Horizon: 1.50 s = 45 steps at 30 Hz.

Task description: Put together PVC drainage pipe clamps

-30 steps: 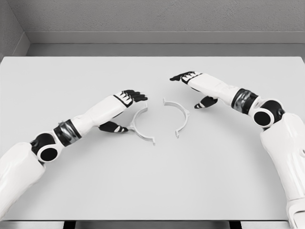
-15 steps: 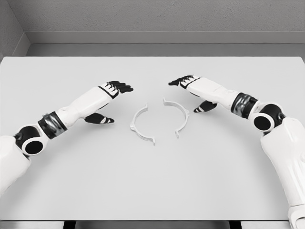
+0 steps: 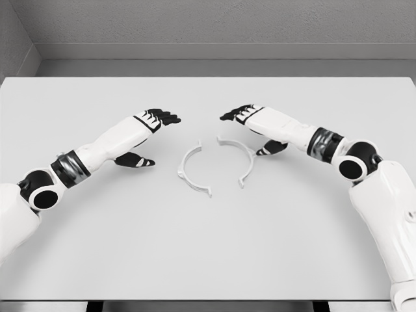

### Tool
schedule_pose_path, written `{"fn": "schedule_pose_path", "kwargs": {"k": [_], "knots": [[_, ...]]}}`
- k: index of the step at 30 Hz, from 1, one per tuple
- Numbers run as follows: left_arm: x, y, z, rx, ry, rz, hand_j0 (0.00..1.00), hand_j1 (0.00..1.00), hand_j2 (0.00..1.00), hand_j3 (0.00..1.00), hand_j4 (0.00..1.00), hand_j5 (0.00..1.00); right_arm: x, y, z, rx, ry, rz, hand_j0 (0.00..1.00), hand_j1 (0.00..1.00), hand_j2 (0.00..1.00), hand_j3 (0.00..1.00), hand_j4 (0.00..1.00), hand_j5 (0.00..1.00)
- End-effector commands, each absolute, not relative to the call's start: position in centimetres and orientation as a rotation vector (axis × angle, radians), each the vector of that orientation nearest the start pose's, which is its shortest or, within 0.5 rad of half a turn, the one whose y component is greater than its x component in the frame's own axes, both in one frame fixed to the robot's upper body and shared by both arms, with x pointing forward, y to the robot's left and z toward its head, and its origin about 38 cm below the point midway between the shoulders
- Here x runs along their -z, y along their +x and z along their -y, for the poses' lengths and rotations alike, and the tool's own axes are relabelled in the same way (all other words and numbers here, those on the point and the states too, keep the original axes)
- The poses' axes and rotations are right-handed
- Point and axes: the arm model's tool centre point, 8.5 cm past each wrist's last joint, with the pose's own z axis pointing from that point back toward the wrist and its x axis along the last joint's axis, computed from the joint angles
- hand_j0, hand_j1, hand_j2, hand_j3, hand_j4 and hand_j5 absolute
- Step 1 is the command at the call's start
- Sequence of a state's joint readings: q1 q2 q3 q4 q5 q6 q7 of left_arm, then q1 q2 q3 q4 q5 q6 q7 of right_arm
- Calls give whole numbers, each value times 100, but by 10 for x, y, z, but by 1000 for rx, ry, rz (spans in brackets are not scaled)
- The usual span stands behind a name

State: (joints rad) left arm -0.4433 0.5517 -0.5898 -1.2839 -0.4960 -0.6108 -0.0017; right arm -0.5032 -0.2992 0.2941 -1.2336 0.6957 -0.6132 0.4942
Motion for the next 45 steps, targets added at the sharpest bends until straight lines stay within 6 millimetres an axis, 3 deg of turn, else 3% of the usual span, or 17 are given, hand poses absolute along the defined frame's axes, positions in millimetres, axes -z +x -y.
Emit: {"fn": "schedule_pose_path", "kwargs": {"k": [1, 10, 17, 21, 31, 45], "knots": [[-123, 426, -243, 1567, 328, 1850, 100, 100, 100, 100, 100, 100, -140, 463, 206, -1771, -321, 1615, 100, 100, 100, 100, 100, 100], [-123, 426, -243, 1566, 329, 1852, 100, 100, 100, 100, 100, 100, -155, 473, 210, -1767, -356, 1628, 100, 100, 100, 100, 100, 100], [-128, 430, -246, 1567, 347, 1854, 100, 100, 100, 100, 100, 100, -143, 478, 213, -1753, -336, 1592, 100, 100, 100, 100, 100, 100], [-132, 431, -253, 1574, 366, 1846, 100, 100, 100, 100, 100, 100, -135, 477, 208, -1771, -311, 1572, 100, 100, 100, 100, 100, 100], [-132, 431, -253, 1576, 367, 1846, 100, 100, 100, 100, 100, 100, -136, 477, 201, -1769, -301, 1587, 100, 100, 100, 100, 100, 100], [-132, 432, -252, 1579, 366, 1846, 100, 100, 100, 100, 100, 100, -134, 469, 177, -1815, -259, 1611, 100, 100, 100, 100, 100, 100]]}}
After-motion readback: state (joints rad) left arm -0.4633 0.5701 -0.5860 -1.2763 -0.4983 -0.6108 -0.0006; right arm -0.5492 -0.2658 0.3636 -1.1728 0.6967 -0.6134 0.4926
